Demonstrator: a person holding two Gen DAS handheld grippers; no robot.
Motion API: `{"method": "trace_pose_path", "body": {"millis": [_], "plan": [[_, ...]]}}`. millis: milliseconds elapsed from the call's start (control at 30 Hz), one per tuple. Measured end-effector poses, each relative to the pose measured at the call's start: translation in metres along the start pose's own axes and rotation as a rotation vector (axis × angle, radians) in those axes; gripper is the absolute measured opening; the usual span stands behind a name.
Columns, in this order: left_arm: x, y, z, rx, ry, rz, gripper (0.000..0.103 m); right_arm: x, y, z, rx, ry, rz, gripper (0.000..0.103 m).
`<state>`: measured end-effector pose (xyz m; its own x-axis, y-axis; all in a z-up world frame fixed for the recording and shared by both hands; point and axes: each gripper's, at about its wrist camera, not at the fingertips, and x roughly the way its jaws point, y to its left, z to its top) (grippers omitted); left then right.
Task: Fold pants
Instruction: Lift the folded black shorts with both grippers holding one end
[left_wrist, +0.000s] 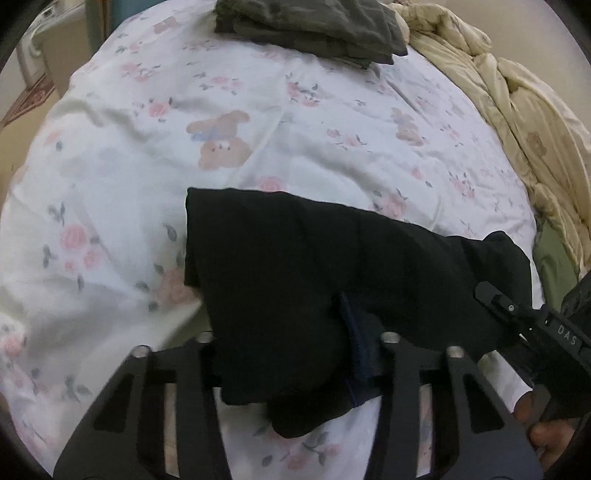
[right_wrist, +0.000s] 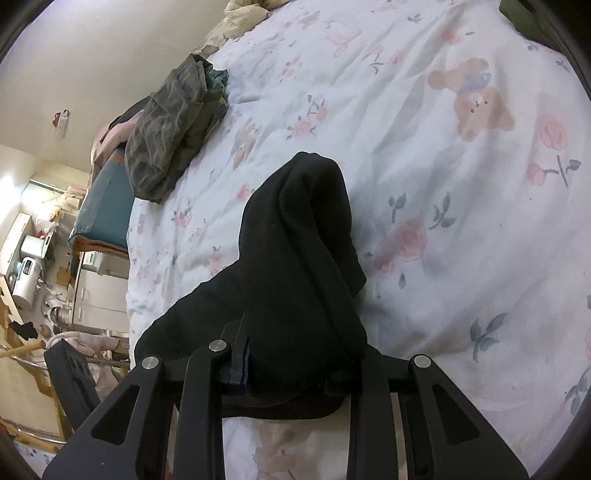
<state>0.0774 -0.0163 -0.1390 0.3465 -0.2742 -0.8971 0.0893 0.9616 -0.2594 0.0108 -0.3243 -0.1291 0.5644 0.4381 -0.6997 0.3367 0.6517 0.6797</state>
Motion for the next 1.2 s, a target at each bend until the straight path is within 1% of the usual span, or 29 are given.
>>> {"method": "trace_pose_path", "body": {"millis": [33,133,300,367,433,500,533,667,733,800,867,933,1033,1200], "plan": [[-0.001,0.0,0.001,0.005,-0.001,0.0,0.028,0.0,0.0,0.0,0.001,0.0,0.0,0.027],[-0.003,-0.005,0.001,0.031,-0.008,0.008,0.022,0.001,0.002,0.0,-0.014,0.0,-0.008,0.028],[-0.006,-0.006,0.001,0.043,-0.003,0.006,0.022,0.0,0.003,0.0,-0.01,-0.001,-0.004,0.028],[-0.009,-0.005,0.001,0.047,-0.014,-0.003,0.021,0.0,0.005,-0.001,-0.023,-0.001,-0.009,0.028],[-0.012,-0.008,-0.001,0.061,-0.027,0.01,0.02,-0.001,0.005,-0.002,-0.021,0.003,-0.001,0.028],[-0.019,-0.017,-0.004,0.117,-0.058,0.042,0.019,-0.002,0.004,-0.002,-0.015,0.005,0.01,0.028],[-0.021,-0.019,-0.005,0.127,-0.064,0.045,0.018,-0.004,0.004,-0.002,-0.018,0.004,0.014,0.028],[-0.028,-0.017,-0.003,0.112,-0.073,0.025,0.018,-0.008,0.007,-0.002,-0.04,0.008,0.024,0.027],[-0.035,-0.019,-0.001,0.115,-0.096,0.016,0.017,-0.011,0.008,-0.002,-0.043,-0.004,0.039,0.027],[-0.042,-0.022,0.0,0.125,-0.118,0.009,0.017,-0.016,0.013,-0.002,-0.061,-0.019,0.046,0.027],[-0.052,-0.026,0.003,0.134,-0.143,-0.007,0.017,-0.025,0.017,-0.001,-0.066,-0.055,0.081,0.027],[-0.06,-0.029,0.005,0.143,-0.17,-0.028,0.017,-0.031,0.02,0.001,-0.072,-0.079,0.095,0.027],[-0.06,-0.025,0.006,0.128,-0.155,-0.064,0.017,-0.033,0.02,0.001,-0.064,-0.088,0.102,0.027],[-0.062,-0.021,0.008,0.099,-0.155,-0.057,0.017,-0.031,0.025,-0.003,-0.086,-0.079,0.091,0.027]]}}
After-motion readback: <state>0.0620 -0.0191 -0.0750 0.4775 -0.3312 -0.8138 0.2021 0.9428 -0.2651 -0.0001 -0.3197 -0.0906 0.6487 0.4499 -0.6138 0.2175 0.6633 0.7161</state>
